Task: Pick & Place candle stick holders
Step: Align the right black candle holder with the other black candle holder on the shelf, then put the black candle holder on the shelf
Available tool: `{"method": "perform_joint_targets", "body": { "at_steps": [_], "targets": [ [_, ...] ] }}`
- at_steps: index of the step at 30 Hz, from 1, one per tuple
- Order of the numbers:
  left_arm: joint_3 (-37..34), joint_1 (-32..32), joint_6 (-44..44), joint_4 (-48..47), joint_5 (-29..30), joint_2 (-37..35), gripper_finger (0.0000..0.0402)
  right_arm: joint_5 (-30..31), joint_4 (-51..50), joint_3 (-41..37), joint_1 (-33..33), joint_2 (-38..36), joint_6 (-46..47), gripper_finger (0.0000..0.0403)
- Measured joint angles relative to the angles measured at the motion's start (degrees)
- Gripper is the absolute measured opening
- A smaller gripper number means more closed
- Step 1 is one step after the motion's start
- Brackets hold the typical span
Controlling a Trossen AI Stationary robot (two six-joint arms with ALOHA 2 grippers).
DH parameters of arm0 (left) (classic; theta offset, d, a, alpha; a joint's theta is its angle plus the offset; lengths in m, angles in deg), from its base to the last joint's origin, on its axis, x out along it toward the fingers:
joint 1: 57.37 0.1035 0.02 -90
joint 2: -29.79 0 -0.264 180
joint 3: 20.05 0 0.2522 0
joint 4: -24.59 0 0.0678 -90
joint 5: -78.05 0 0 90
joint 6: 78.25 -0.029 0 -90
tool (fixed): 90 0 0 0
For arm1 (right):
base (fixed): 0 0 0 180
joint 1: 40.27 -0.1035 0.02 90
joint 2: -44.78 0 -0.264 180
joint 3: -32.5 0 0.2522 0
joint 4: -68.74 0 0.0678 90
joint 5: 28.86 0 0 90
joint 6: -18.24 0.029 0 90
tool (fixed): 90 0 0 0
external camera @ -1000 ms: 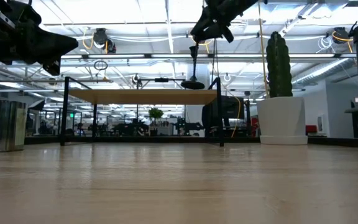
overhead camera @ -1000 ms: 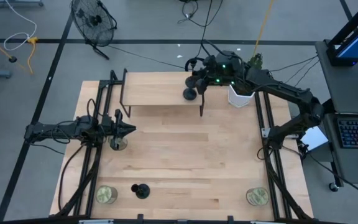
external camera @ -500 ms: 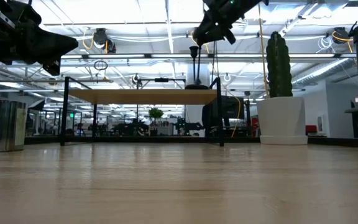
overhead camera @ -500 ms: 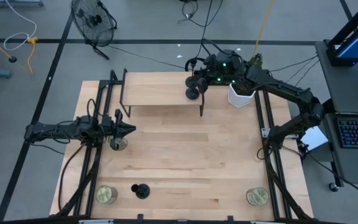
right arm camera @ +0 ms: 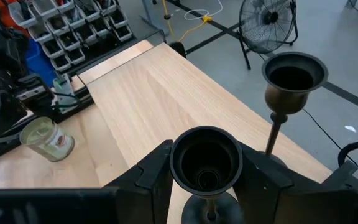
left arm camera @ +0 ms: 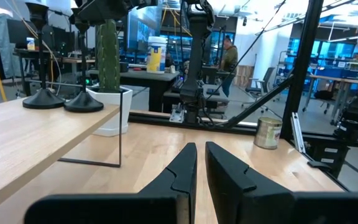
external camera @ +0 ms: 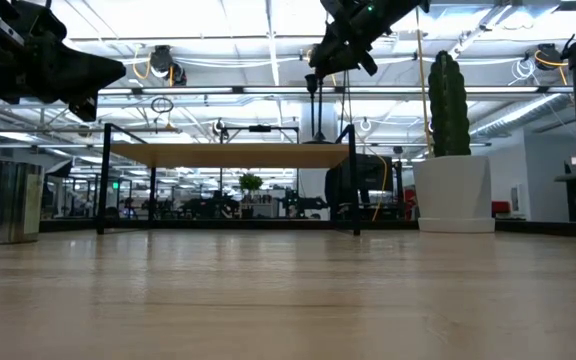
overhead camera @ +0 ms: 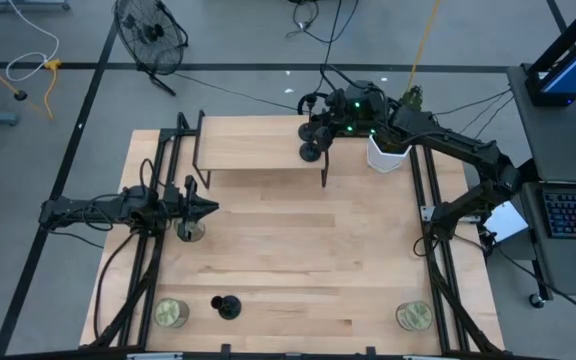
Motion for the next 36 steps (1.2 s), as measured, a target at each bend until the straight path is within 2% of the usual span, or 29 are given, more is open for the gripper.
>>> {"method": "perform_joint_targets", "body": {
  "at_steps": [8,17,36],
  "targets": [
    [0.0,0.0,0.0,0.0,0.0,0.0,0.0037,-0.1,0.1,0.0,0.0,0.0,-0.2,0.0136],
    [0.0,0.0,0.0,0.0,0.0,0.0,0.0037,-0.1,0.0,0.0,-0.1,0.0,-0.9,0.0177],
    [0.0,0.0,-0.4,0.0,0.0,0.0,0.0037,0.2,2.4,-0.1,-0.1,-0.4,-2.9,0.0223]
  ]
}}
